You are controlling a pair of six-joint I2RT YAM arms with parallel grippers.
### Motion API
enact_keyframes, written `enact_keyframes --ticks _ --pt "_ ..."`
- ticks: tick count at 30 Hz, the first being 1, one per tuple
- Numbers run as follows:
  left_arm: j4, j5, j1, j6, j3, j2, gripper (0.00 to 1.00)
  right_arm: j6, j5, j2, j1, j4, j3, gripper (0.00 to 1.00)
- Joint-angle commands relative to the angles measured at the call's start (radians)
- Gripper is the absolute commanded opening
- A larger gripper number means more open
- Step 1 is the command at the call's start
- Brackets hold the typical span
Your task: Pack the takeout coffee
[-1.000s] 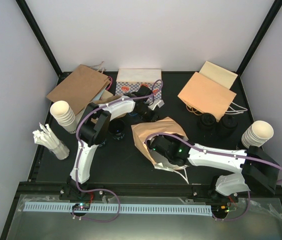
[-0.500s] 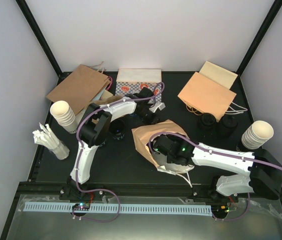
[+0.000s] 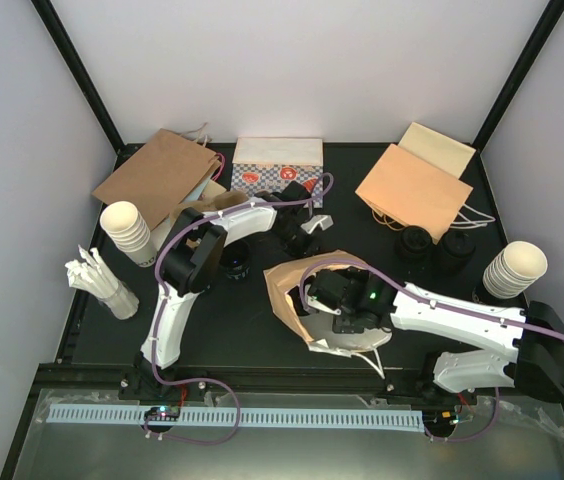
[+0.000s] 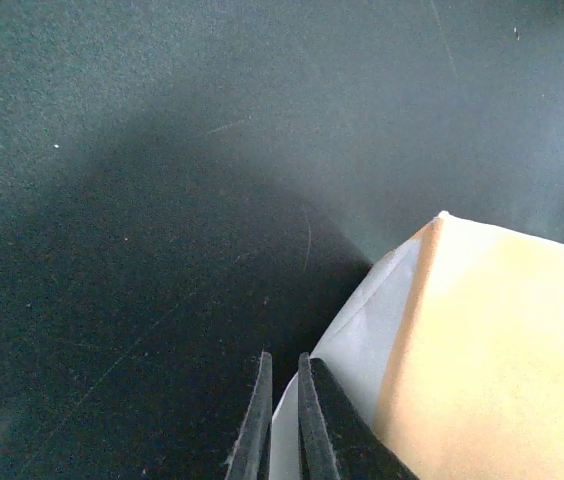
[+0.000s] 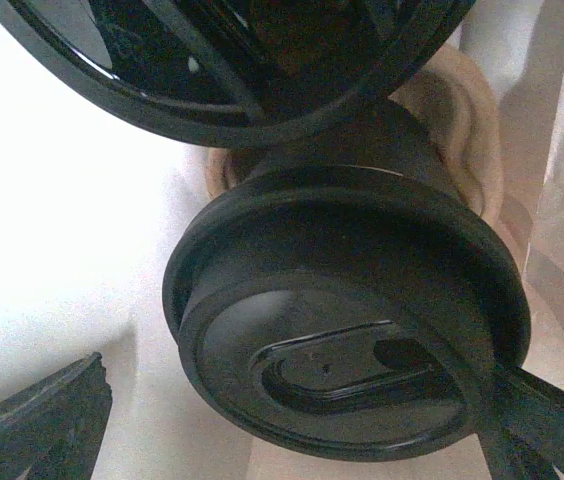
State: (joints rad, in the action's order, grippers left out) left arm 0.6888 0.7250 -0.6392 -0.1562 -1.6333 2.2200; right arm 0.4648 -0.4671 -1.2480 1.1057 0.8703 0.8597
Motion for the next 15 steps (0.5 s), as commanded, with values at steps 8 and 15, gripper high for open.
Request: enact_keyframes --ticks 8,15 --pt "0.024 0.060 -0.021 0.004 0.011 -0.069 0.11 -0.039 0.106 0.016 0.026 0.094 0.078 1.00" --pt "0.015 0.064 -0.033 -0.001 0.021 -0.076 0.12 -0.061 0.163 0.009 0.026 0.171 0.146 1.00"
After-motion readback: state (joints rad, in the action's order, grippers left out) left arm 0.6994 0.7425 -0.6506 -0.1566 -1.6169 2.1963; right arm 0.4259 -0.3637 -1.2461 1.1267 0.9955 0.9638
